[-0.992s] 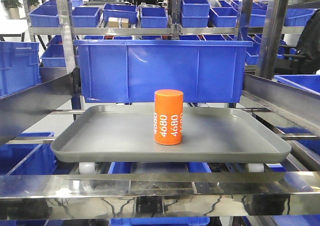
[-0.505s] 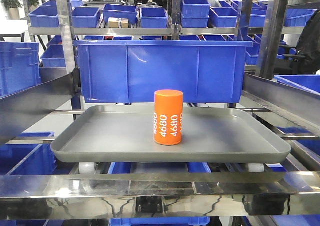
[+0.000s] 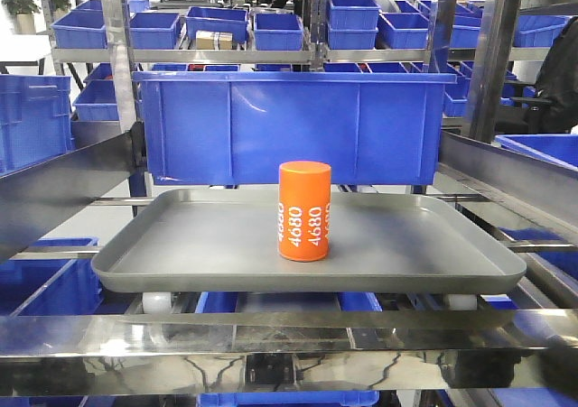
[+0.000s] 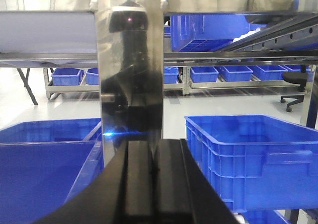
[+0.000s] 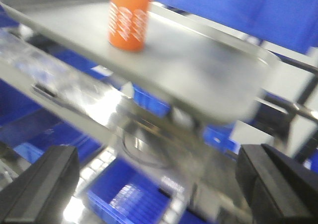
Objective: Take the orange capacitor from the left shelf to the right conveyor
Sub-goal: 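Reach the right gripper to the orange cylinder and close on it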
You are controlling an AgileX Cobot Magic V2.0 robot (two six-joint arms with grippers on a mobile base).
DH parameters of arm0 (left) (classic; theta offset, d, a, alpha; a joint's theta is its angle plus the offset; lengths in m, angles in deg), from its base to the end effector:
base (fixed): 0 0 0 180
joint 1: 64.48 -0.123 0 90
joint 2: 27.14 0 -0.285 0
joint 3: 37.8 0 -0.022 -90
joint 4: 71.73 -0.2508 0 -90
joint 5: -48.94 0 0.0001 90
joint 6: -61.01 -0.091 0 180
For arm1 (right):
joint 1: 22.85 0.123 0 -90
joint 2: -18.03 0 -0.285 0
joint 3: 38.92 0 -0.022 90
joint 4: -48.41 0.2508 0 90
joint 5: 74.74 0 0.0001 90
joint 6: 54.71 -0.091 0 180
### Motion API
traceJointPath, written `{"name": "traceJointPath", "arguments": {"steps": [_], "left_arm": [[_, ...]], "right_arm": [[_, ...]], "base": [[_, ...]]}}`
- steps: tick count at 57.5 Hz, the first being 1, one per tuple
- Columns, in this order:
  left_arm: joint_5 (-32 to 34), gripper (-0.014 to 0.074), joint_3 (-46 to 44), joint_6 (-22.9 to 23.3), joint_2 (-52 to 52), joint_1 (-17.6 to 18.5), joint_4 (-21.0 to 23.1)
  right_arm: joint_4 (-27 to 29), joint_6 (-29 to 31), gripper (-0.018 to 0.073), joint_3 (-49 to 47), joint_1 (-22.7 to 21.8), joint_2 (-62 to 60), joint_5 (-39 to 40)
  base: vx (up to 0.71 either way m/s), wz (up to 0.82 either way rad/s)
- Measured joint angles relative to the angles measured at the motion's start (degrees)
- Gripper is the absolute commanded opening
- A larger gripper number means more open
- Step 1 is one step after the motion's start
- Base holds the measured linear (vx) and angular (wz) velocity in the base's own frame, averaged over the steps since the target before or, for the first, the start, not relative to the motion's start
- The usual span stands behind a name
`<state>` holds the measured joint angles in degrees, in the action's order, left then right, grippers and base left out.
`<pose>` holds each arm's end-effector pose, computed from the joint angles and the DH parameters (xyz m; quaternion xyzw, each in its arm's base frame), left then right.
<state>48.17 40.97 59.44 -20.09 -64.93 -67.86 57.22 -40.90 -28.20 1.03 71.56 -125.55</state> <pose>0.0565 0.0004 0.2035 -0.0161 0.6856 -0.0121 0.7277 0.1135 0.0621 0.4431 -0.2632 0.7990 0.1230 0.5265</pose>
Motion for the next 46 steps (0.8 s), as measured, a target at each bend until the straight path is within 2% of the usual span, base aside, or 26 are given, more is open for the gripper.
{"name": "traceJointPath", "arguments": {"steps": [13, 27, 46], "left_arm": [[0.0, -0.0006, 0.0, 0.0, 0.0, 0.0, 0.0], [0.0, -0.0006, 0.0, 0.0, 0.0, 0.0, 0.0], [0.0, -0.0006, 0.0, 0.0, 0.0, 0.0, 0.0]], "right_arm": [[5.23, 0.59, 0.0634, -5.83, 0.71, 12.59, 7.27], [15.33, 6.07, 0.0617, -10.59, 0.71, 24.23, 14.19], [24.4, 12.23, 0.0599, -14.14, 0.71, 34.72, 21.01]], "base": [[0.0, 0.0], [0.0, 0.0], [0.0, 0.0]]}}
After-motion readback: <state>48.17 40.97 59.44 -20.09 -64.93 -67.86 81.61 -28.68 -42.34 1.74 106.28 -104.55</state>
